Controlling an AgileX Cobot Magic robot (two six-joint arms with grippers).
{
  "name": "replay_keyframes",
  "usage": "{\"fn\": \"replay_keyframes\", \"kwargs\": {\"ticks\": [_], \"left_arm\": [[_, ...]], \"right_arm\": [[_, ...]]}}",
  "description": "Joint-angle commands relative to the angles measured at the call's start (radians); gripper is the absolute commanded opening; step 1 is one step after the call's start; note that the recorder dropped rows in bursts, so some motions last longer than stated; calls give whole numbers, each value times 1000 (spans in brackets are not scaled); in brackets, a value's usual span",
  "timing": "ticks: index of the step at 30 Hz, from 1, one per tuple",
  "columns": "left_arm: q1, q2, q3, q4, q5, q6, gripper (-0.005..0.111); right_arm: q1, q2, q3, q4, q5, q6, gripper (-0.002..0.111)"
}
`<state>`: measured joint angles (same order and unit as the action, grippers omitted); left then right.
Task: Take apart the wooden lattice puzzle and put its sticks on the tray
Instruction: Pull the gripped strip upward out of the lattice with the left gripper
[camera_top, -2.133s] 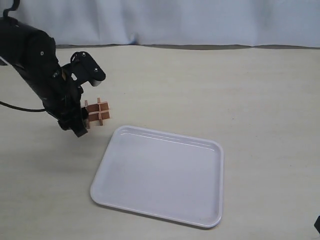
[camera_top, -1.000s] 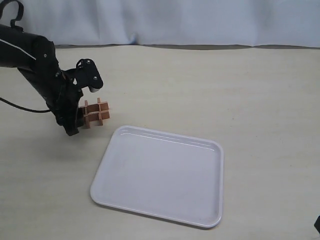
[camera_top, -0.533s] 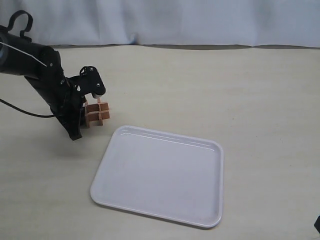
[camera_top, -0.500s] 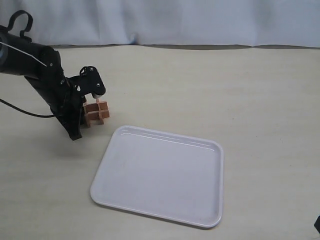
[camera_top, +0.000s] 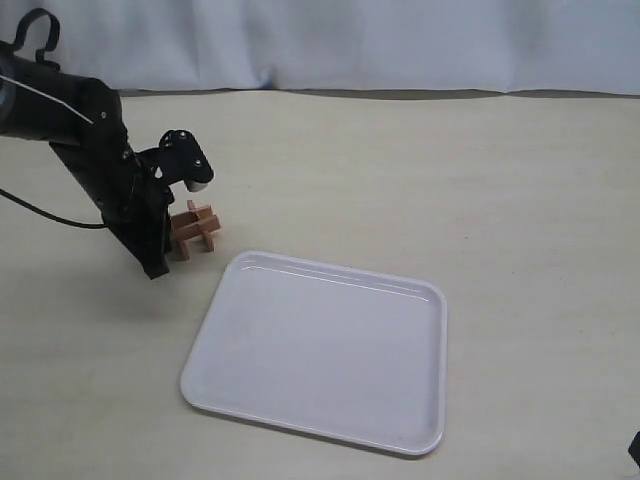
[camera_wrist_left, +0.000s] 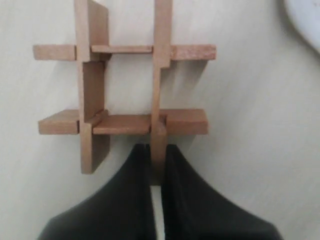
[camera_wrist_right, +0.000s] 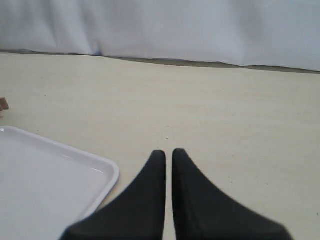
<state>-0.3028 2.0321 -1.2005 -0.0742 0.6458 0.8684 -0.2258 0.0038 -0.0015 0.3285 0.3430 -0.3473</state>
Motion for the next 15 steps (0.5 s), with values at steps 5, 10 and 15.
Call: {"fn": "replay_keyframes", "kwargs": {"ticks": [5,10,15], "left_arm": [[1,-91,-10,-16,56,-3,0],[-1,-172,-10,-45,70,-5,0],[-13,-220,-10,-152,138,-5,0]], "right_arm": [[4,-4,2,3,-2,4,4],[4,-4,2,3,-2,4,4],[4,-4,2,3,-2,4,4]]}}
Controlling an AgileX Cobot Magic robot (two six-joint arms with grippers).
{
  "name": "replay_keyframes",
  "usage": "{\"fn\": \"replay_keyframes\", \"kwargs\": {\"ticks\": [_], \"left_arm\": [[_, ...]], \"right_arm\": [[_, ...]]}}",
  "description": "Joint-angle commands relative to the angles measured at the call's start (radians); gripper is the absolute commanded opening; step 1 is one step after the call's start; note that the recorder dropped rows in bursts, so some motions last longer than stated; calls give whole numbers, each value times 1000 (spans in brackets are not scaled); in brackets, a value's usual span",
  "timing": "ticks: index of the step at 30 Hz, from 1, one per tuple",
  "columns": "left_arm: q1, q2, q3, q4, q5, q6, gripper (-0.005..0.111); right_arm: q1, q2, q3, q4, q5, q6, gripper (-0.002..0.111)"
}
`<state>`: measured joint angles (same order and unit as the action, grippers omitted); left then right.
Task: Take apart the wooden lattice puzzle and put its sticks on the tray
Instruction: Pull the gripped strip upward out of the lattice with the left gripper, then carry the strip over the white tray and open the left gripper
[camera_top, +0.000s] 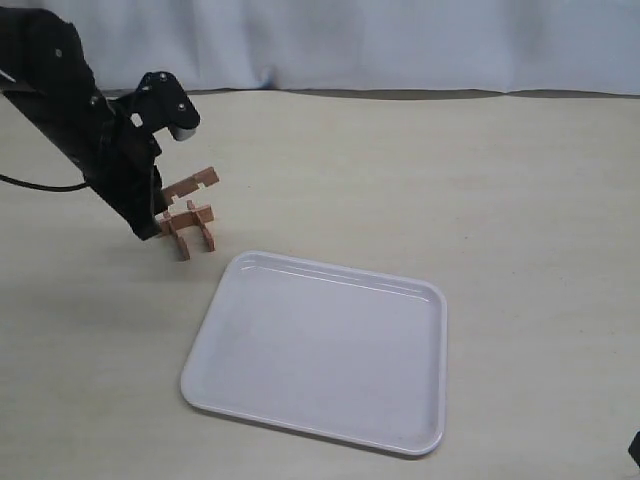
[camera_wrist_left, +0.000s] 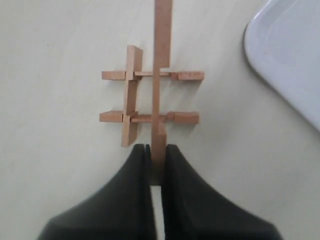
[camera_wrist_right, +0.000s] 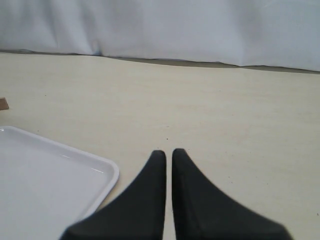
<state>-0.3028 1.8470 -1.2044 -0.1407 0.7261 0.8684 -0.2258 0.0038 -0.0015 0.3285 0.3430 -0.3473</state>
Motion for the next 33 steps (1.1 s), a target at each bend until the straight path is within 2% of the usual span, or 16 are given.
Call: {"fn": "replay_keyframes", "kwargs": {"ticks": [1,4,8,12,15,22,25,33], "left_arm": [[-24,-38,-6,-103,84,-5,0],[-92,-38,-6,-107,148,-7,0],[-244,-38,-6,-103,151,-39,0],[-373,-38,-6,-96,71,-88,0],[-434,-34,-6,-72,-28,-136,0],[-525,35,-6,-68,-176,-159,0],[-553,61,-6,-20,-223,-168,0],[-559,94,-6,27,-201,-190,0]], "right_arm": [[4,-4,2,3,-2,4,4],[4,-4,2,3,-2,4,4],[4,-4,2,3,-2,4,4],[4,-4,2,3,-2,4,4],[4,-4,2,3,-2,4,4],[4,-4,2,3,-2,4,4],[4,-4,2,3,-2,4,4],[4,-4,2,3,-2,4,4]]}}
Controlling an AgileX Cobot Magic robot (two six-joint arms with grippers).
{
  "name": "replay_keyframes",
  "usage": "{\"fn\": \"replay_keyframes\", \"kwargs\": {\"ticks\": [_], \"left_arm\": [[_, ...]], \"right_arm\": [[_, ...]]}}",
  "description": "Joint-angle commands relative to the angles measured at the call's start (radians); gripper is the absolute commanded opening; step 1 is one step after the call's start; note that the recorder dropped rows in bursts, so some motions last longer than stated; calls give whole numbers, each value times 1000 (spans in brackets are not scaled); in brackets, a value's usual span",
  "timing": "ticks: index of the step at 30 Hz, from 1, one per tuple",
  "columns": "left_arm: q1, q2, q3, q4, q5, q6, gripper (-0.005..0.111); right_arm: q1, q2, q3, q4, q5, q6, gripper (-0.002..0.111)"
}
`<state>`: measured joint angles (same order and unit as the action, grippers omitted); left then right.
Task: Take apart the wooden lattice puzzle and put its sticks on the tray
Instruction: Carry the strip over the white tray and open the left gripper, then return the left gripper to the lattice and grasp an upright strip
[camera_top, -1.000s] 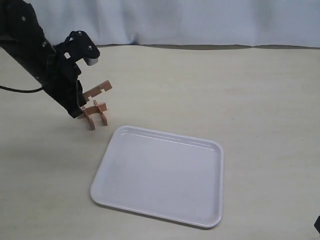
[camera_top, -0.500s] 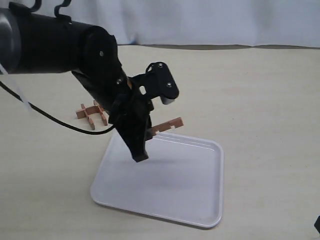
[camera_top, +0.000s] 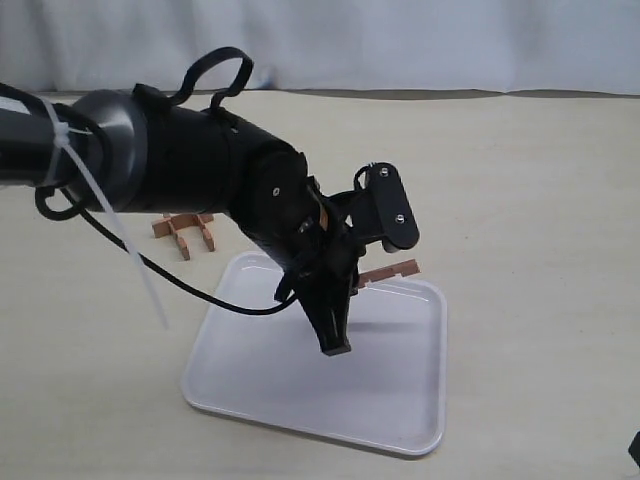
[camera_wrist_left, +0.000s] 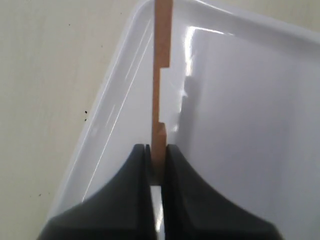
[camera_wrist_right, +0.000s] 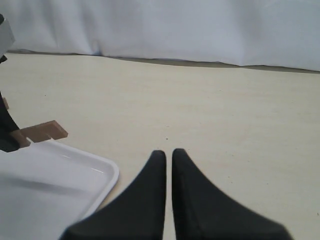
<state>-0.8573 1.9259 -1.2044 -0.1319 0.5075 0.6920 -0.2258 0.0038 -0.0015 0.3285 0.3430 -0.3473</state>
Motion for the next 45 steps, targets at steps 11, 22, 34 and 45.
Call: {"fn": "replay_keyframes", "kwargs": {"ticks": [11,22,34,45], "left_arm": [[-5,22,-6,43,37,-13,20],[-5,-26,-6,125,84,-15,57],[125,-260,-6,211,102,-123,56],[518,-236,-6,191,221,-256,56]], "right_arm": [[4,-4,2,3,-2,4,4],[4,-4,2,3,-2,4,4],[4,-4,2,3,-2,4,4],[4,-4,2,3,-2,4,4]]}}
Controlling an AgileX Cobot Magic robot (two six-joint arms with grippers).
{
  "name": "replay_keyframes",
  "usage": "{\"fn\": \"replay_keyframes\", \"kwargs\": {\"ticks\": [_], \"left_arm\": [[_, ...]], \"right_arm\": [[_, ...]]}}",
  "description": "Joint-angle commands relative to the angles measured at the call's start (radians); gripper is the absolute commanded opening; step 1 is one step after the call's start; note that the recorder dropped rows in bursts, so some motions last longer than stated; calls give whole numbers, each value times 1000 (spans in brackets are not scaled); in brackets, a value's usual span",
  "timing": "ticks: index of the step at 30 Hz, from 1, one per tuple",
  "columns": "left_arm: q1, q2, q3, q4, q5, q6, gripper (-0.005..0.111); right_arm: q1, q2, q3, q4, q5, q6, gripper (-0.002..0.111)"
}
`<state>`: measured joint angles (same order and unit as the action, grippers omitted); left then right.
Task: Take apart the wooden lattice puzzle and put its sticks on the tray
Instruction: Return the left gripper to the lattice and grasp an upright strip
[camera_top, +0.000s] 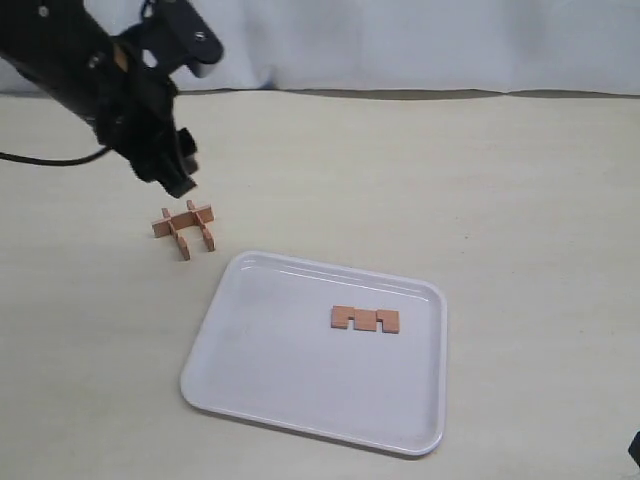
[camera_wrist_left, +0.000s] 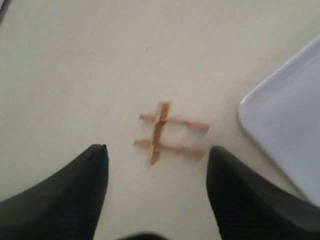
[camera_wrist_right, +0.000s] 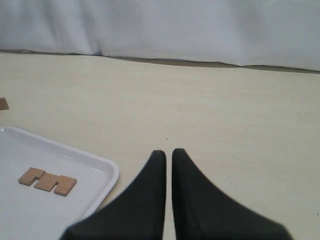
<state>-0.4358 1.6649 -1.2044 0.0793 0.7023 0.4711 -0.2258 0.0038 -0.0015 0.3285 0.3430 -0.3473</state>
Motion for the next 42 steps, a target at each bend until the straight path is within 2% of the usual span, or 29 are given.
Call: {"fn": "replay_keyframes", "kwargs": {"ticks": [1,6,11,18,23,31,37,42], "left_arm": [[119,35,-6,-27,26,-35,56],[169,121,-6,-39,24,-28,56],[169,229,-6,-2,8,8,56],[169,330,-6,-2,-107,9,56],[169,362,-6,-2,-132,17,56],[167,374,-6,-96,-140,181,56],[167,385,-6,-118,-145,207,56],[167,391,-6,-118,-147,207,35]], "right_arm": [[4,-4,2,3,-2,4,4],[4,-4,2,3,-2,4,4],[4,-4,2,3,-2,4,4],[4,-4,2,3,-2,4,4],[4,-4,2,3,-2,4,4],[4,-4,2,3,-2,4,4],[4,-4,2,3,-2,4,4],[4,-4,2,3,-2,4,4]]}}
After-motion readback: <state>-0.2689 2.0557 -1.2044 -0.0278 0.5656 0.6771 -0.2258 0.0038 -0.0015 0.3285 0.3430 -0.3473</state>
